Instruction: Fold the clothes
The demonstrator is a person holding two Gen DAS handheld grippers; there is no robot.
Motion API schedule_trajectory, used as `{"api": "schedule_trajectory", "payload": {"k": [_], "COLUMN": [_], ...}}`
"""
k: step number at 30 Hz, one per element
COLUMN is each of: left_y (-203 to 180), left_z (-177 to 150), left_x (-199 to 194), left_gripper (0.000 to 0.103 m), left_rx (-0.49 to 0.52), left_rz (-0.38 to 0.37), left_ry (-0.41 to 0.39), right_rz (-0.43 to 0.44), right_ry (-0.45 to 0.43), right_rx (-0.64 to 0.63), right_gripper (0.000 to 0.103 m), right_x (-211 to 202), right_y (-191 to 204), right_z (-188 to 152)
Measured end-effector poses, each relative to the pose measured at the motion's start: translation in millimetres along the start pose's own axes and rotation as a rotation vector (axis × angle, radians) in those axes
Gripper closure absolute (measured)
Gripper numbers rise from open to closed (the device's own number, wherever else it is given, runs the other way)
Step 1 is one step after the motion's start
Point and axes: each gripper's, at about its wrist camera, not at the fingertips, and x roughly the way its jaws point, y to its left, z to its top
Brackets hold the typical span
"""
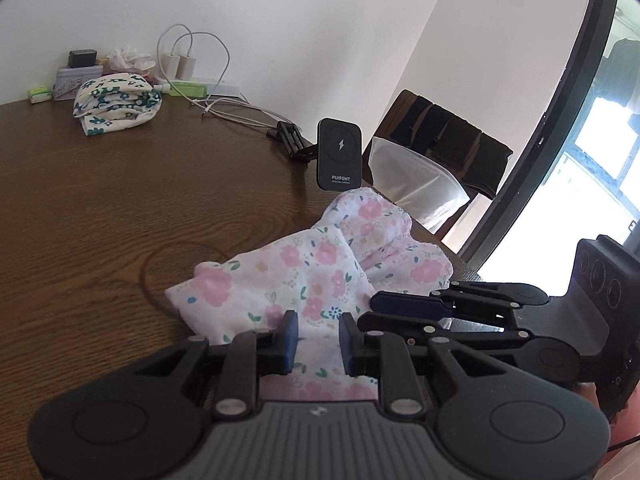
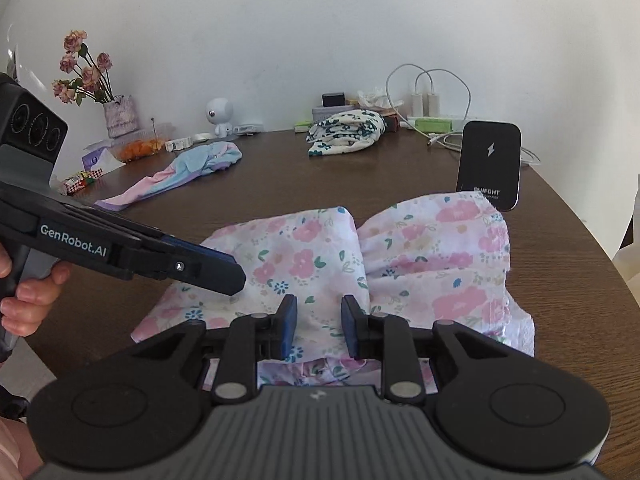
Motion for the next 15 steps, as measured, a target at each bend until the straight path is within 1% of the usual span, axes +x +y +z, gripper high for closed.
{"api": "schedule_trajectory", "payload": {"k": [5,6,7,8,9,10,13,14,15], "left_y": [2.1,0.5,-1.6,-3.8,-6.0,-8.5,-19.6,-24.0,-28.1], "left_z": [0.0,0.0,-0.1,-0.2,-0.7,-1.4,-10.0,-14.1,-18.0], "left_x": [3.5,-0.5,-6.2,-11.8,-17.7,-22.9,-34.6,-36.9,-38.3], "left_gripper": [0.084,0.082,0.079,0.077,0.076,0.076,0.079,0.085,0.087], "left_rx": [-0.007,-0.002,0.007,0.015,0.026,0.041,0.091,0.111,0.131], "left_rz": [0.002,0.001,0.000,-0.001,-0.004,-0.007,-0.024,-0.029,-0.030], "left_ry": [0.001,-0.012,-0.030,-0.048,-0.063,-0.069,-0.061,-0.054,-0.048], "right_rz": [-0.013,-0.011,-0.009,-0.008,-0.008,-0.007,0.007,0.015,0.028], "right_ry": [0.007,0.006,0.000,-0.017,-0.035,-0.051,-0.079,-0.083,-0.084], "right_rx": [-0.020,-0.019,-0.019,-0.019,-0.019,-0.020,-0.040,-0.049,-0.059], "right_gripper": [0.078,0.078,0.073,0.064,0.061,0.060,0.060,0.061,0.062], "right_x": [1.3,0.4,-1.5,-6.0,-10.5,-14.8,-19.9,-18.6,-15.7], "right_y": [2.8,2.5,2.2,1.8,1.4,1.2,1.4,0.9,0.4], "right_z": [-1.6,-0.7,0.4,2.1,3.7,5.7,17.2,22.9,29.8]}}
